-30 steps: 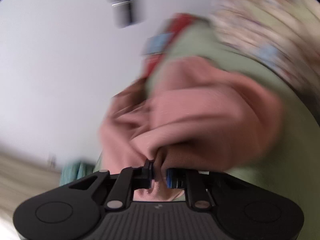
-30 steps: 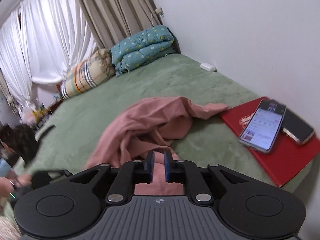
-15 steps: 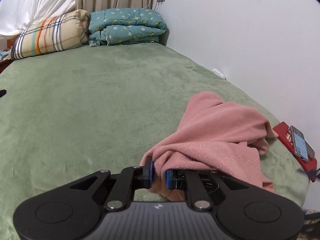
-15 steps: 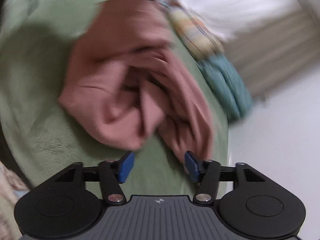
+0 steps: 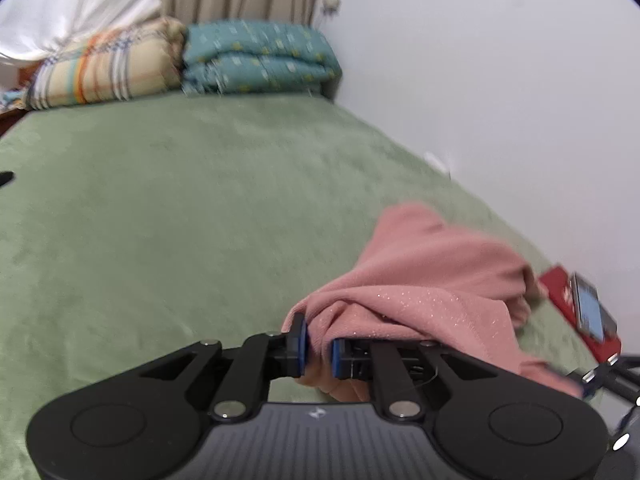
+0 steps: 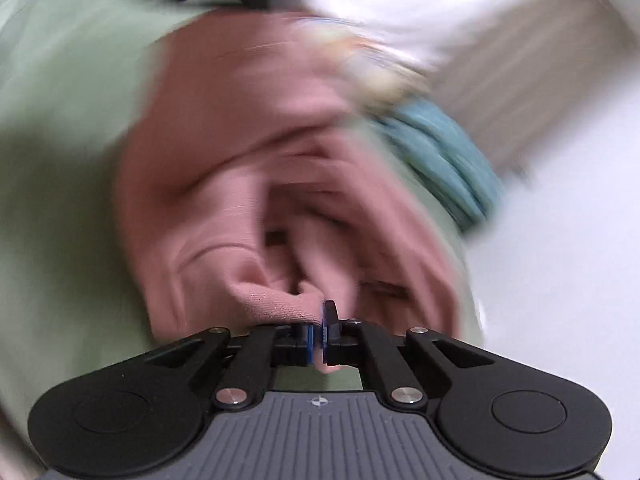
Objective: Fold clothes
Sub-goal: 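Grasp the sweatshirt with the left gripper while the right gripper holds another edge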
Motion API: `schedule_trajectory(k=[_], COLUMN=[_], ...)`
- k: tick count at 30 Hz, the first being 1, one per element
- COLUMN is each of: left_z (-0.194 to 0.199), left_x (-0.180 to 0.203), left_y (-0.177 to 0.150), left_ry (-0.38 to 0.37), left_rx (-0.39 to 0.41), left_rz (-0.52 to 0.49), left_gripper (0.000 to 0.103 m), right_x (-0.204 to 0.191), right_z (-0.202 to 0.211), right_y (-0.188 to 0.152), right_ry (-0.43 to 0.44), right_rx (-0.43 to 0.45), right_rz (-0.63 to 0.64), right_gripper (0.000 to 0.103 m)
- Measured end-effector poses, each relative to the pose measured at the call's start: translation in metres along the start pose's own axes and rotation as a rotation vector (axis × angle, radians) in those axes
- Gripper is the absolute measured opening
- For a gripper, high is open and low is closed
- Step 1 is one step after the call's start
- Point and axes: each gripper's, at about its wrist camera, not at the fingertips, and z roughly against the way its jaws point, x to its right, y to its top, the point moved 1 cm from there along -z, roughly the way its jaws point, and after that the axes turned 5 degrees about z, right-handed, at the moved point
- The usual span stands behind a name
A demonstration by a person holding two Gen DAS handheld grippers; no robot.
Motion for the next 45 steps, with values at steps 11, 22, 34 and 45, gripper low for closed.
schedule_trajectory(k=[11, 22, 34, 45], left_z=[0.191, 0.382, 0.261, 0.028], left_x=[-0.015, 0.0, -0.061, -0.165], left_y=[0.115, 0.209, 0.17, 0.185], left_ry=[-0.085, 0.068, 0.276, 0.433], left_rx=[0.423, 0.709, 0.438, 0.02], left_rz=[0.074, -0.064, -0.025, 0.115], left_gripper=[0.008, 0.007, 0.007, 0.006], right_x=[0.144, 0.215, 0.167, 0.13], right_z=[0.116, 0.25, 0.142, -0.138], right_y=[0.162, 0.282, 0.287, 0.26], right_ry=[-0.277, -0.376, -0.115, 0.102], right_rx=[0.422, 0.713, 0.479, 0.024], right_rz=[-0.317, -0.359, -0.301, -0.432], right_gripper=[0.003, 0.003, 0.003, 0.003])
